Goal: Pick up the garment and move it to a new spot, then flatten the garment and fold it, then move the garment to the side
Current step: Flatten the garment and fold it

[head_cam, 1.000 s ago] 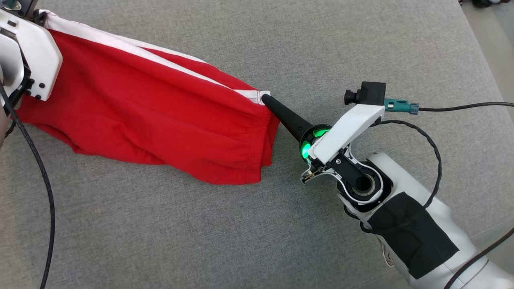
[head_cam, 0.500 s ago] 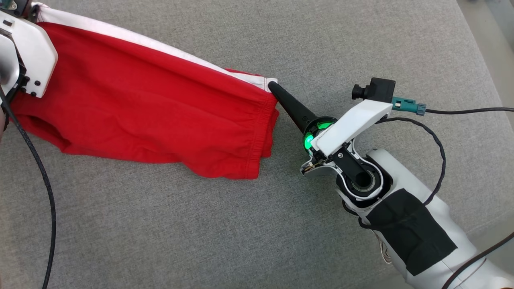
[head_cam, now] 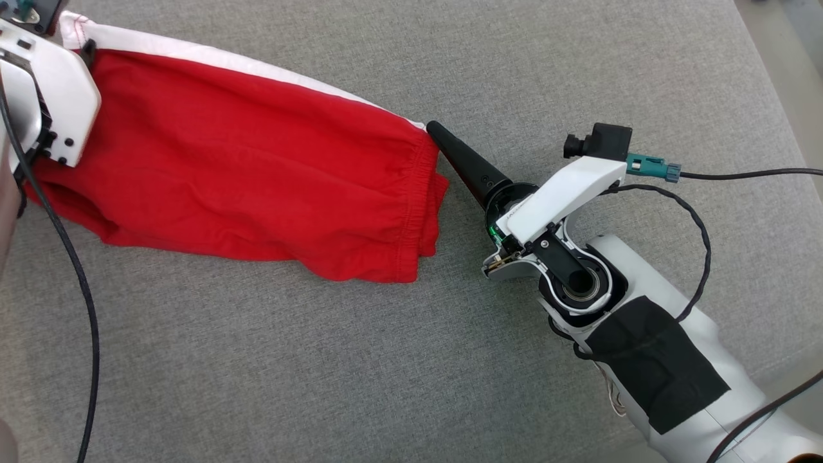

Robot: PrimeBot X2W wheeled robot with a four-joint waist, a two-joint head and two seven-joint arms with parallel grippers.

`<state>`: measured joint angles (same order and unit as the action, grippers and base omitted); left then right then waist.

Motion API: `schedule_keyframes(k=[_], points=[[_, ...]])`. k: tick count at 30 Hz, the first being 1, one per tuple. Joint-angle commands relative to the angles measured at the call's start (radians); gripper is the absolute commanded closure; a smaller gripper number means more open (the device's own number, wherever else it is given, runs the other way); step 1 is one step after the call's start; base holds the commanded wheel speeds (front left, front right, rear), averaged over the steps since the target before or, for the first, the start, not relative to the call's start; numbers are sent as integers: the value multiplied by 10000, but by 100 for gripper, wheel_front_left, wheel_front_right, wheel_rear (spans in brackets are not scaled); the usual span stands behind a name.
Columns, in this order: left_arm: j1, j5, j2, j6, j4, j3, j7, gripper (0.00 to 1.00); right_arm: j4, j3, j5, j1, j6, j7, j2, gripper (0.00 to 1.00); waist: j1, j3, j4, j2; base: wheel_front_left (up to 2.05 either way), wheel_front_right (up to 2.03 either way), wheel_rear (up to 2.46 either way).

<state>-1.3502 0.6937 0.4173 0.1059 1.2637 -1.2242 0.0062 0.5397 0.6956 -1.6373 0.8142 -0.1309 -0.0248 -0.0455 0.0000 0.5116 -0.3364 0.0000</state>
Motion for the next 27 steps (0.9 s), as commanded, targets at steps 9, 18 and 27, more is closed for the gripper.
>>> schedule_keyframes(k=[9, 18, 27], points=[[494, 492, -425, 55, 28, 276, -860, 0, 376, -106, 507, -78, 0, 358, -536, 0, 0, -911, 478, 0, 0, 0, 0], [881, 859, -910, -176, -245, 676, -2347, 0, -126, 808, 3081, -343, -3, 2467, -1930, 0, 0, -2064, 1269, 0, 0, 0, 0], [2422, 777, -722, -1539, -3276, 2683, -2708, 0, -913, -1475, 6723, -1589, -3, 2901, -2238, 0, 0, -3267, 2428, 0, 0, 0, 0]])
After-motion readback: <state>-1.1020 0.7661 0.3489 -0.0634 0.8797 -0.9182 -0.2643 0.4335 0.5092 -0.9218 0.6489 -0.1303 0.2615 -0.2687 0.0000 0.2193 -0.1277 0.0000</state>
